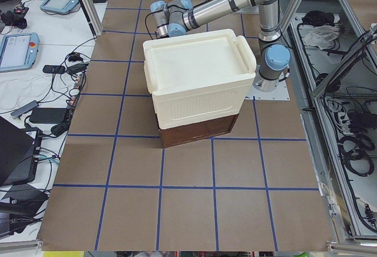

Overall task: Pull drawer sideways
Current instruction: 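Pull the handle with the left gripper, sliding the drawer out, then keep pulling the drawer outward with the left gripper toward the table center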

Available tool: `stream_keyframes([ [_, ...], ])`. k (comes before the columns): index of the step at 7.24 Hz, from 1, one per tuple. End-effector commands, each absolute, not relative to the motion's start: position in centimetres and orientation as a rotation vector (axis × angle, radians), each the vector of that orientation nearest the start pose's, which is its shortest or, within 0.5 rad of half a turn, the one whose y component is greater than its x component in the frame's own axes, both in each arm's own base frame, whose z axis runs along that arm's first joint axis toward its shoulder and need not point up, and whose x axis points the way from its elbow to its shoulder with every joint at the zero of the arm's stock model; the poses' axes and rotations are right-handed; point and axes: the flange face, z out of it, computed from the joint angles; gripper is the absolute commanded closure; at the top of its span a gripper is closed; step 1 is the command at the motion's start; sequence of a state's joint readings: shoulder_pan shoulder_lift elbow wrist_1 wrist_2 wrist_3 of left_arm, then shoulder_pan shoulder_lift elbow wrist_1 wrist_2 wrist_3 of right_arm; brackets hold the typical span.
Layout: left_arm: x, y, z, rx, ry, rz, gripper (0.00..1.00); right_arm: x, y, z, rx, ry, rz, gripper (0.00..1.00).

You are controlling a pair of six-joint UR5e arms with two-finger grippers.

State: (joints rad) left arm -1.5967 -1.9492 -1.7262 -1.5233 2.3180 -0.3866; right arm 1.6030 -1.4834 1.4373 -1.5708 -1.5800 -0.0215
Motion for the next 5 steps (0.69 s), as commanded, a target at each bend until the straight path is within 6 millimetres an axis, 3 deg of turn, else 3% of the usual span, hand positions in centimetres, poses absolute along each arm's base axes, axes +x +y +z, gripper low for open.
stream_keyframes([
  [1, -8.05, -54.98, 24.8, -0.198, 2.305, 0.369, 1.0, 14.95, -52.85, 50.9, -0.084, 3.149, -0.073, 0.0],
  [5, -9.02, -55.34, 25.22, -0.184, 2.309, 0.354, 1.0, 14.95, -52.85, 50.9, -0.084, 3.149, -0.073, 0.0],
])
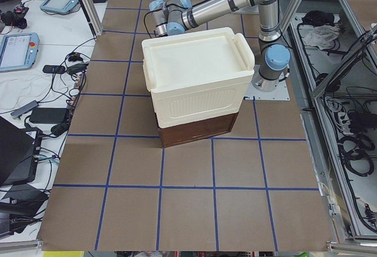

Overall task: Pull drawer sideways
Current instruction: 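Keep pulling the drawer outward with the left gripper toward the table center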

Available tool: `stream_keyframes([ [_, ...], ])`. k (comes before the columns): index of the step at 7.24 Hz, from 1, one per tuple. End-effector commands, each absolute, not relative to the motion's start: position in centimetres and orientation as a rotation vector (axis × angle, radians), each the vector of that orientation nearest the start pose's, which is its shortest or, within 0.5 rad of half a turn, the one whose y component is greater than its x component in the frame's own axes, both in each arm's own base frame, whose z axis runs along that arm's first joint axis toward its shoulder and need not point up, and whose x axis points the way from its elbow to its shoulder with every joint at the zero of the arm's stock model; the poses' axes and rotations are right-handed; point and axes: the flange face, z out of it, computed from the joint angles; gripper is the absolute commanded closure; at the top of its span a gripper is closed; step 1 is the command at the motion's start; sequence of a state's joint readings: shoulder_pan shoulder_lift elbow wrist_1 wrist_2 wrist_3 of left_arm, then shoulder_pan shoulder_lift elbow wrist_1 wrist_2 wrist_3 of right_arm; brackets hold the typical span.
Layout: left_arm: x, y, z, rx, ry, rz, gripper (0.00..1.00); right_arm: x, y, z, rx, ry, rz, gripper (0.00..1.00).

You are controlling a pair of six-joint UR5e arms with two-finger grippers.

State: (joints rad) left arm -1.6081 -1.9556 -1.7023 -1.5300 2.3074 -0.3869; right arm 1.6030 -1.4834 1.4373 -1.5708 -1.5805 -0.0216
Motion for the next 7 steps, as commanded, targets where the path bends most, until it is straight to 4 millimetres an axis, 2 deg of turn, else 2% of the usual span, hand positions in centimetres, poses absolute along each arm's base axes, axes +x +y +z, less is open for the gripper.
stream_keyframes([
  [1, -9.11, -55.33, 25.22, -0.183, 2.309, 0.353, 1.0, 14.93, -52.85, 50.9, -0.084, 3.15, -0.073, 0.0],
  [5, -8.92, -55.23, 25.5, -0.171, 2.296, 0.357, 1.0, 14.95, -52.85, 50.9, -0.084, 3.149, -0.073, 0.0],
  [6, -8.92, -55.23, 25.5, -0.171, 2.296, 0.357, 0.95, 14.95, -52.85, 50.9, -0.084, 3.149, -0.073, 0.0],
  [7, -8.92, -55.19, 25.75, -0.173, 2.298, 0.352, 0.84, 14.93, -52.85, 50.9, -0.084, 3.15, -0.073, 0.0],
])
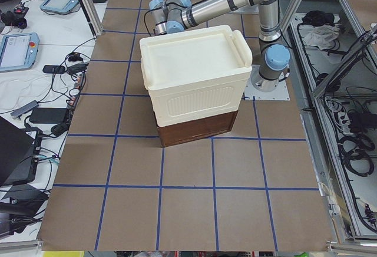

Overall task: Pull drawer sideways
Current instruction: 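Keep pulling the drawer outward with the left gripper toward the table center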

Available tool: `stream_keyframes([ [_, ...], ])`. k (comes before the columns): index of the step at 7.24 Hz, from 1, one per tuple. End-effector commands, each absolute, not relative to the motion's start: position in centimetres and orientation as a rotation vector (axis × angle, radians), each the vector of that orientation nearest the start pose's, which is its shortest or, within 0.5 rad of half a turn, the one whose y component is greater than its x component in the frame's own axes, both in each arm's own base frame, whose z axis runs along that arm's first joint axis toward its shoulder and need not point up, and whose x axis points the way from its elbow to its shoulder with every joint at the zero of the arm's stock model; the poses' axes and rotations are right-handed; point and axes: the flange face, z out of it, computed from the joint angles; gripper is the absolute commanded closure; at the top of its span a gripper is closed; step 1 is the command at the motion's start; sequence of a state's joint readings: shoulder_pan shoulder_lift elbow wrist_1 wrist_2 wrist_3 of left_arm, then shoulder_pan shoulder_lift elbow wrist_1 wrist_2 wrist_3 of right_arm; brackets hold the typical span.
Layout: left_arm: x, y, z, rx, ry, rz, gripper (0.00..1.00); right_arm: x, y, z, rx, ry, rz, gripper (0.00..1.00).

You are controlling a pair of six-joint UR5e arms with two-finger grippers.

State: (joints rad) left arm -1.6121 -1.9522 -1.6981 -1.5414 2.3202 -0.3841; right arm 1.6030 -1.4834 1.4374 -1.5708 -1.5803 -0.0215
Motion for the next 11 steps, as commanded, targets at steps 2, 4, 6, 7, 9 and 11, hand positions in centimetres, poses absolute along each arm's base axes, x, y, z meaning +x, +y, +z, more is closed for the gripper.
stream_keyframes([
  [2, -8.92, -55.19, 25.75, -0.173, 2.298, 0.352, 0.83, 14.95, -52.85, 50.9, -0.084, 3.149, -0.073, 0.0],
  [4, -8.93, -55.2, 25.75, -0.174, 2.299, 0.351, 0.71, 14.93, -52.85, 50.9, -0.084, 3.15, -0.073, 0.0],
  [6, -8.92, -55.23, 25.68, -0.174, 2.298, 0.35, 0.67, 14.95, -52.85, 50.9, -0.084, 3.149, -0.073, 0.0],
  [7, -8.92, -55.25, 25.6, -0.173, 2.298, 0.352, 0.72, 14.95, -52.85, 50.9, -0.084, 3.149, -0.073, 0.0],
  [9, -8.95, -55.31, 25.47, -0.173, 2.3, 0.355, 1.0, 14.95, -52.85, 50.9, -0.084, 3.149, -0.073, 0.0],
  [11, -8.96, -55.49, 25.61, -0.179, 2.301, 0.351, 1.0, 14.95, -52.85, 50.9, -0.084, 3.149, -0.073, 0.0],
])
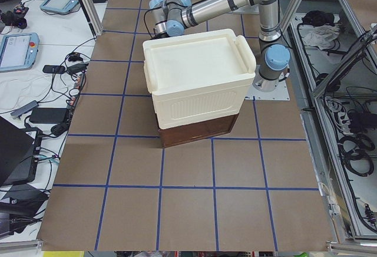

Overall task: Pull drawer sideways
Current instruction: 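Keep pulling the drawer outward with the left gripper toward the table center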

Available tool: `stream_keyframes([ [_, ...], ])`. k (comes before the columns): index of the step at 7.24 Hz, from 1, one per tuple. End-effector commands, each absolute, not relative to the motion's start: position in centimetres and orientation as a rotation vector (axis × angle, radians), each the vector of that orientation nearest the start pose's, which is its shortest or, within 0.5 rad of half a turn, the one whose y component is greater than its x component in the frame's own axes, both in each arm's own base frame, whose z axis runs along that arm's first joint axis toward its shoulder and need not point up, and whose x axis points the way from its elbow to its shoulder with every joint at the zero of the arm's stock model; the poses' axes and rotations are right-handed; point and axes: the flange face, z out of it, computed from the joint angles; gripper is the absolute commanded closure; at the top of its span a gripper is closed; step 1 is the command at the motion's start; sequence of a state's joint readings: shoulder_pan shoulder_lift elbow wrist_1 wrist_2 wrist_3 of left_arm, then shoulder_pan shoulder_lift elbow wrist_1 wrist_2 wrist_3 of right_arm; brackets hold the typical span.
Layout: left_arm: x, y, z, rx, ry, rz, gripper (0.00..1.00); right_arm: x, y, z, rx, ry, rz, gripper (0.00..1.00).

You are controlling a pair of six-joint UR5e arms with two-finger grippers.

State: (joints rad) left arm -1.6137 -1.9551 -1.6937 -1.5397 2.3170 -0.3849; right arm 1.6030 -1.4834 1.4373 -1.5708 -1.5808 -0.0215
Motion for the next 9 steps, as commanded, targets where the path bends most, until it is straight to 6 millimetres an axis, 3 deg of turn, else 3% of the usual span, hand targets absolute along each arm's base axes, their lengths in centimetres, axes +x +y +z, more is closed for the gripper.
stream_keyframes([
  [1, -9.1, -55.7, 25.9, -0.183, 2.305, 0.344, 1.0, 14.9, -52.9, 50.9, -0.084, 3.15, -0.073, 0.0],
  [6, -10.5, -55.5, 25.8, -0.206, 2.305, 0.314, 1.0, 14.9, -52.9, 50.9, -0.084, 3.15, -0.073, 0.0],
  [9, -12.5, -56.1, 26.3, -0.22, 2.307, 0.309, 1.0, 14.9, -52.9, 50.9, -0.084, 3.149, -0.073, 0.0],
])
